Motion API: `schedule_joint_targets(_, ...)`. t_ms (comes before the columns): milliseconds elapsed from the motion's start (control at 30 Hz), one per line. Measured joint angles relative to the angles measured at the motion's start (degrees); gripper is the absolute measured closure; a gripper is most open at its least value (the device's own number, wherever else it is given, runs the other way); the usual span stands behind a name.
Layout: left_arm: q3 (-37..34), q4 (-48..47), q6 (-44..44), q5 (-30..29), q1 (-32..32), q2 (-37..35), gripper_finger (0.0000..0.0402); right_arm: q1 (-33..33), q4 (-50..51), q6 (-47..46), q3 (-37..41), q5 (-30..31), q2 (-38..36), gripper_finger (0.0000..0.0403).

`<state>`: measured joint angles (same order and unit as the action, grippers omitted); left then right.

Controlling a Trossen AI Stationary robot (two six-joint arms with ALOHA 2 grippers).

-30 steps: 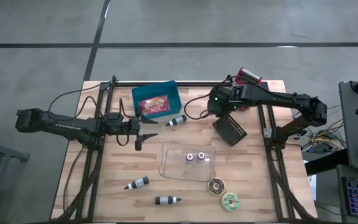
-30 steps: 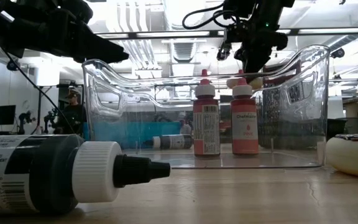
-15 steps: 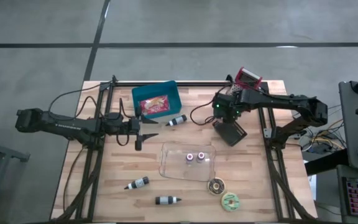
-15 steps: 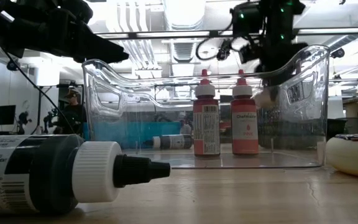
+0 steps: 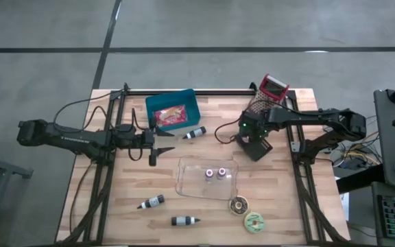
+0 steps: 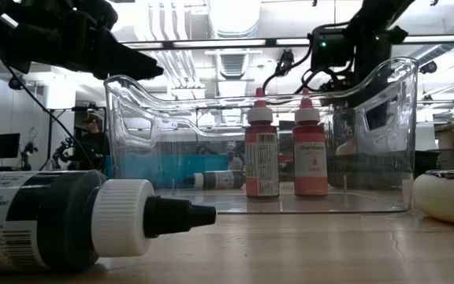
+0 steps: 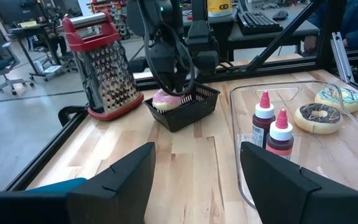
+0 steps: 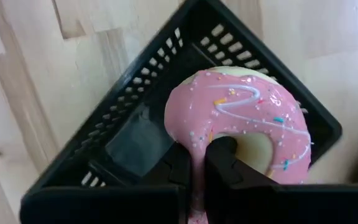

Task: Pick & Place Food Item
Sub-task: Put the pink donut into the black bin

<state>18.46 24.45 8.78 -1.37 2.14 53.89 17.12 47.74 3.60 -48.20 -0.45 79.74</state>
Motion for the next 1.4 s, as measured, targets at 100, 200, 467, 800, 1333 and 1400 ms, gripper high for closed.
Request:
schedule_joint_targets(100,0.0,0.2,0.0,0.0,0.01,0.0,0.0163,0.02,-2.57,-0.22,1.61,-1.54,-0.25,0.0392)
schedule_joint_targets(200,0.0,0.21,0.0,0.0,0.01,0.0,0.0163,0.02,-4.95,-0.42,2.85,-2.76,0.1,0.0392)
schedule_joint_targets(467,0.0,0.22,0.15,0.0,0.01,0.0,0.0163,0.07,-7.76,-0.33,3.6,-2.8,1.88,0.0392)
schedule_joint_targets(800,0.0,0.22,0.13,0.0,0.01,-0.01,0.0163,0.42,-8.28,-0.41,3.84,-3.01,1.88,0.0392)
schedule_joint_targets(1333,0.0,0.22,-0.07,0.0,0.0,0.0,0.0163,0.44,-9.47,-0.33,6.64,-3.06,1.88,0.0347)
schedule_joint_targets(1400,0.0,0.22,-0.07,0.0,-0.01,0.0,0.0163,0.39,-9.45,-0.49,6.58,-3.06,1.88,0.0329)
